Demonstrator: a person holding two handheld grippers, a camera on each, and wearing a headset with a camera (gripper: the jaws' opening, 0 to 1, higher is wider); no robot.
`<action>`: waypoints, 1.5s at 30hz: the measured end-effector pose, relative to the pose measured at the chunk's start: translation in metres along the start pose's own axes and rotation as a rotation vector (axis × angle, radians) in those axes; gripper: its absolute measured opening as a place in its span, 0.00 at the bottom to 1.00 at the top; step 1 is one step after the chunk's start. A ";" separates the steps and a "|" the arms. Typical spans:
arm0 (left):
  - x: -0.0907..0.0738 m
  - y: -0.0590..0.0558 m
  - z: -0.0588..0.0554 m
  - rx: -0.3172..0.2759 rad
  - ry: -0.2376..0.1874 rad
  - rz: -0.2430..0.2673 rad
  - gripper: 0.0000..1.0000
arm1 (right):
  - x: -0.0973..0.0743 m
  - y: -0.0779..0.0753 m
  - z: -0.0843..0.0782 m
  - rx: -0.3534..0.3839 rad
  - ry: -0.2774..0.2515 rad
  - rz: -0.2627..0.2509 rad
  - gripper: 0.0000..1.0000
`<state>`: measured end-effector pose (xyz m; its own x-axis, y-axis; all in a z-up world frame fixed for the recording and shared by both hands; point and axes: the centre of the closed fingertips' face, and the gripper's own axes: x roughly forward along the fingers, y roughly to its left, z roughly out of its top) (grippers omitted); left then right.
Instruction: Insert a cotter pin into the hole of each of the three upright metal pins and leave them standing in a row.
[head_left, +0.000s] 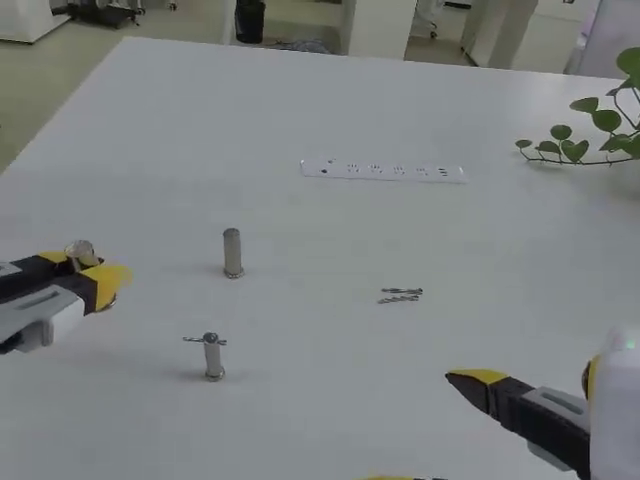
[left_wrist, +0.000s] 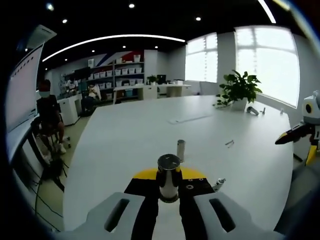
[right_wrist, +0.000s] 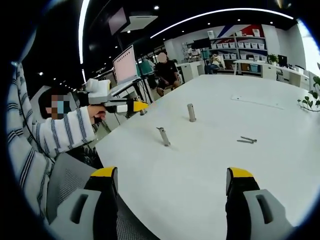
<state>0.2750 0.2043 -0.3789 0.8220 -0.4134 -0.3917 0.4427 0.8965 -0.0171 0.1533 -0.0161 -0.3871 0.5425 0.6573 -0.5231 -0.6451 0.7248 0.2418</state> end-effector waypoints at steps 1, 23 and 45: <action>-0.003 -0.004 -0.001 0.010 0.005 0.003 0.10 | 0.000 0.001 0.000 -0.009 0.003 0.008 0.88; -0.016 -0.087 -0.011 -0.015 0.019 -0.065 0.10 | -0.014 -0.012 -0.005 -0.056 -0.005 0.028 0.88; 0.009 -0.125 -0.034 -0.013 0.081 -0.078 0.10 | -0.033 -0.037 -0.018 -0.050 -0.001 0.020 0.88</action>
<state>0.2150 0.0941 -0.4119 0.7533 -0.4683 -0.4618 0.4991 0.8643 -0.0623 0.1496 -0.0689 -0.3937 0.5296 0.6718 -0.5179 -0.6818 0.7003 0.2113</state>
